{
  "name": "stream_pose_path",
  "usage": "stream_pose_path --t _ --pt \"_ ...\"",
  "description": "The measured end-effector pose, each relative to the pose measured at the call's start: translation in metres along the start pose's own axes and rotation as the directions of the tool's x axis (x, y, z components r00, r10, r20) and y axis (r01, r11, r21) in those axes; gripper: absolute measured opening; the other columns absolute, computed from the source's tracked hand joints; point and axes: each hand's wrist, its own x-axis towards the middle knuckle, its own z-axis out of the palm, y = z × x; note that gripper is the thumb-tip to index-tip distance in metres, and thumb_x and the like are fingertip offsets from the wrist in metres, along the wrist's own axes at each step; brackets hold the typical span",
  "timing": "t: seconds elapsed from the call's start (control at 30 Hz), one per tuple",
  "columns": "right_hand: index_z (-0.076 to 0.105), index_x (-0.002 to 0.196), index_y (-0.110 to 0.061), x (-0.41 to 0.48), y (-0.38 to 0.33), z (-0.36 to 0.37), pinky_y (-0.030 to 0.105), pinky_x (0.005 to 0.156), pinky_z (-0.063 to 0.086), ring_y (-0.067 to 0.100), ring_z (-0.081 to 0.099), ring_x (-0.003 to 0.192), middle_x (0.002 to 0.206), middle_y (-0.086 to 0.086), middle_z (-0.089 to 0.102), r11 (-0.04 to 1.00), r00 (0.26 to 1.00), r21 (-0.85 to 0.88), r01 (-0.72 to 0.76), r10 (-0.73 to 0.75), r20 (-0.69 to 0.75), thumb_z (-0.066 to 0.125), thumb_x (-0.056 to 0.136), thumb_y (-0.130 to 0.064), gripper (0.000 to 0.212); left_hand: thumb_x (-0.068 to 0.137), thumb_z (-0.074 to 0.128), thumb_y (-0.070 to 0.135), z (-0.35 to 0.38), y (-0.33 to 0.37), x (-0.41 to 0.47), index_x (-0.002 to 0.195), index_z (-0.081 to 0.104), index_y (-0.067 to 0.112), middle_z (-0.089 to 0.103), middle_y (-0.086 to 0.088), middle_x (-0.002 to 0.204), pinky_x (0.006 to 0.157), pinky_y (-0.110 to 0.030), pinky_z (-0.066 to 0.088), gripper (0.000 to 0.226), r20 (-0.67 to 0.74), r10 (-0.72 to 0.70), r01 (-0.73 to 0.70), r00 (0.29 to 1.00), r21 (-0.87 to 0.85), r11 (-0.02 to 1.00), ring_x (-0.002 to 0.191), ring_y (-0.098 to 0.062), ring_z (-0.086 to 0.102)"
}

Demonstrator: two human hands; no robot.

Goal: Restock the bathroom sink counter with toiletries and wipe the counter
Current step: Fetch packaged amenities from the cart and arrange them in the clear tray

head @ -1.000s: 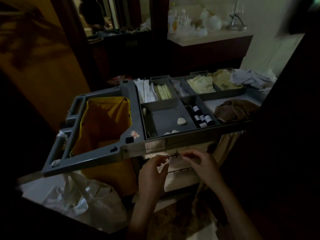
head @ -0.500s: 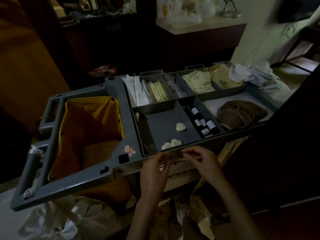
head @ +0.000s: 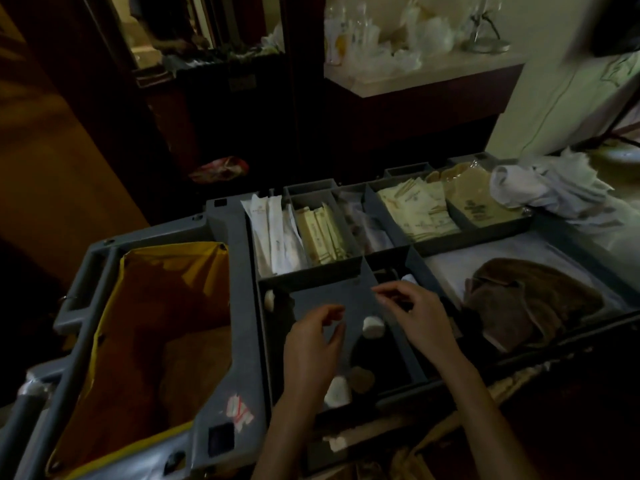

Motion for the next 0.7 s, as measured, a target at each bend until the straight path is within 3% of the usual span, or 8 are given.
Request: stream_pose_path --t 0.17,0.33,0.47,0.57,0.63,0.7 --pt "0.07 0.096 -0.026 0.054 0.026 -0.002 0.02 0.076 0.052 0.002 0.063 0.084 0.091 -0.013 0.069 0.997 0.999 -0.076 -0.004 0.001 -0.036 0.065 0.089 -0.019 0.011 0.089 0.064 0.017 0.017 -0.001 0.054 0.112 0.068 0.022 0.069 0.009 0.109 0.088 -0.025 0.052 0.024 0.048 0.014 -0.016 0.999 0.046 0.999 0.101 -0.005 0.062" --pt "0.07 0.101 -0.023 0.083 0.049 -0.009 0.011 0.074 0.048 0.002 0.061 0.083 0.093 -0.012 0.067 0.992 0.999 -0.121 -0.042 0.043 0.005 0.064 0.09 -0.019 0.013 0.089 0.065 0.013 0.037 0.0 0.109 0.107 0.069 0.019 0.068 0.006 0.101 0.083 -0.015 0.047 0.02 0.02 -0.016 0.016 1.0 -0.008 1.0 0.096 -0.006 0.062" --pt "0.069 0.099 -0.022 0.101 0.069 -0.013 0.022 0.077 0.052 0.003 0.063 0.085 0.092 -0.011 0.068 0.994 0.998 -0.087 -0.062 0.063 0.006 0.064 0.089 -0.018 0.011 0.086 0.067 0.006 0.068 0.0 0.152 0.11 0.067 0.015 0.064 0.0 0.107 0.084 -0.031 0.055 0.026 0.0 0.04 -0.04 0.999 -0.063 0.997 0.093 -0.012 0.064" --pt "0.071 0.098 -0.025 0.113 0.076 -0.015 0.02 0.076 0.052 0.003 0.064 0.085 0.092 -0.013 0.069 0.997 0.997 -0.055 -0.062 0.06 -0.041 0.066 0.088 -0.016 0.014 0.084 0.063 0.001 0.088 0.001 0.201 0.116 0.064 0.014 0.058 -0.004 0.118 0.086 -0.021 0.048 0.035 -0.003 0.126 -0.125 0.992 0.076 0.989 0.099 -0.018 0.06" --pt "0.07 0.097 -0.029 0.116 0.078 -0.014 0.014 0.075 0.05 0.001 0.062 0.086 0.092 -0.014 0.069 0.997 0.995 -0.033 -0.069 0.066 -0.071 0.065 0.089 -0.016 0.016 0.084 0.056 -0.005 0.098 0.004 0.236 0.12 0.062 0.013 0.057 -0.006 0.125 0.09 -0.021 0.043 0.041 0.168 0.233 -0.262 0.958 0.184 0.947 0.11 -0.02 0.054" --pt "0.069 0.097 -0.031 0.117 0.08 -0.013 0.011 0.074 0.048 0.001 0.061 0.086 0.093 -0.013 0.069 0.996 0.992 -0.013 -0.093 0.092 -0.09 0.064 0.09 -0.018 0.016 0.085 0.052 -0.005 0.107 0.004 0.262 0.124 0.06 0.012 0.054 -0.008 0.132 0.095 -0.033 0.043 0.044 0.414 0.253 -0.392 0.874 0.295 0.871 0.121 -0.024 0.049"
